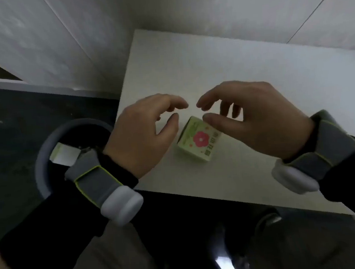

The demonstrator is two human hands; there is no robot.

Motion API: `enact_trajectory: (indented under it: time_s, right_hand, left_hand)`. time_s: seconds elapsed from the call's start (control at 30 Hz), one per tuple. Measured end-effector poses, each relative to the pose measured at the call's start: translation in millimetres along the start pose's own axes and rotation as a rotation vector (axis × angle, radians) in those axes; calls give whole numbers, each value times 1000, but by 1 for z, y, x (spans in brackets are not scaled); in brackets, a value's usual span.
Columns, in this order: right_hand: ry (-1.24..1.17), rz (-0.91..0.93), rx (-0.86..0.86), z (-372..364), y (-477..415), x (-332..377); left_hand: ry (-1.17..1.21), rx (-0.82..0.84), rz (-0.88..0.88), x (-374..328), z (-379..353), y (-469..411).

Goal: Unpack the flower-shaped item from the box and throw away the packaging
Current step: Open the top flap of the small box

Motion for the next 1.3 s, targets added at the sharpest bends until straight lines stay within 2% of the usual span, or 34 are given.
enact_trajectory:
  time_s: [0.1,0.23,0.33,0.43,0.57,0.67,0.77,0.9,1.03,1.3]
  right_hand:
    - [72,-1,-11,-17,10,-10]
    - [162,-10,71,-31,22,-14]
    - [156,21,56,-40,34,-12]
    - [30,38,49,-42,38,-13]
    - [-12,67,68,-46,47,-11]
    - [-64,34,0,-49,62,-5]
    - [-84,-22,-107,-52,70,-2]
    - [-112,-53,-82,-63,77,9]
    - [-110,-22,-92,-63,76,17]
    - [-116,25,2,-61,62,17]
  left_hand:
    - [7,-15,-22,11,-14,10]
    - [43,1,-56,18,-22,17]
    - [73,1,-94,17,-27,31]
    - [122,-20,-47,19,-26,39]
    - [138,-85,26,21,-23,59]
    - [186,-126,75,18,-19,80]
    - [278,-120,147,22,-22,90]
    - [398,-84,173,18,-28,98]
    - [306,-69,150,15,-28,98]
    - [265,-8,169,21,-17,93]
Point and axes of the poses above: each hand's wrist, its own y-axis away from the middle knuckle, its own z-axis out of the back of the hand, x = y × z, the point moved 7 cm from there along -y, towards the middle knuckle, and after that the axes turned 3 degrees about -x, right-handed, at the moved point
